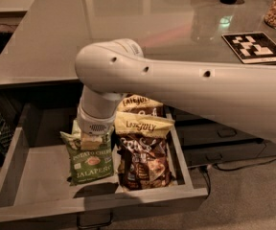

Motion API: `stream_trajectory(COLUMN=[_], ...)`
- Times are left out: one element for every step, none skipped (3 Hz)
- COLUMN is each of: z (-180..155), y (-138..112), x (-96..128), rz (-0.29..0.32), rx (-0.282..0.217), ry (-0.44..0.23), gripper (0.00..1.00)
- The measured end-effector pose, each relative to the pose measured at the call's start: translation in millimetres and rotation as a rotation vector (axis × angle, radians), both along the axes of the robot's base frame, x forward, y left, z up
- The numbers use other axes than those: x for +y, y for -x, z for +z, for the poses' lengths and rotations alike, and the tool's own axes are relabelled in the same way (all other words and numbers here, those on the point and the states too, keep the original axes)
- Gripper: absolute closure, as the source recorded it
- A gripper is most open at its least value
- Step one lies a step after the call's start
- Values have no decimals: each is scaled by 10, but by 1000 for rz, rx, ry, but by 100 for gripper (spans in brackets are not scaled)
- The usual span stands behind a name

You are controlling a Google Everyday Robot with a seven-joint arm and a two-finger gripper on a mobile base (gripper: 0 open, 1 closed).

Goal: Pick green jalapeno chip bag from top drawer and place on counter

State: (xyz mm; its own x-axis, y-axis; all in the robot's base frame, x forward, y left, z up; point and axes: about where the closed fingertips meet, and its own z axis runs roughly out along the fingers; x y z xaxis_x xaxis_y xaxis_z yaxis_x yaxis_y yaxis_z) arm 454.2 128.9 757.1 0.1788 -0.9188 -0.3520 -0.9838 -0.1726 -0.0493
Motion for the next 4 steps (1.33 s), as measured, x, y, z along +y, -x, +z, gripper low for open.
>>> stream_trajectory(z=[360,671,1167,1174], y=[7,37,164,166], x=[-35,-82,-131,-128], rz=[-10,-13,24,26], rx=[-29,-58,-100,-101], ry=[-29,-60,-131,-132], gripper=[100,100,100,100])
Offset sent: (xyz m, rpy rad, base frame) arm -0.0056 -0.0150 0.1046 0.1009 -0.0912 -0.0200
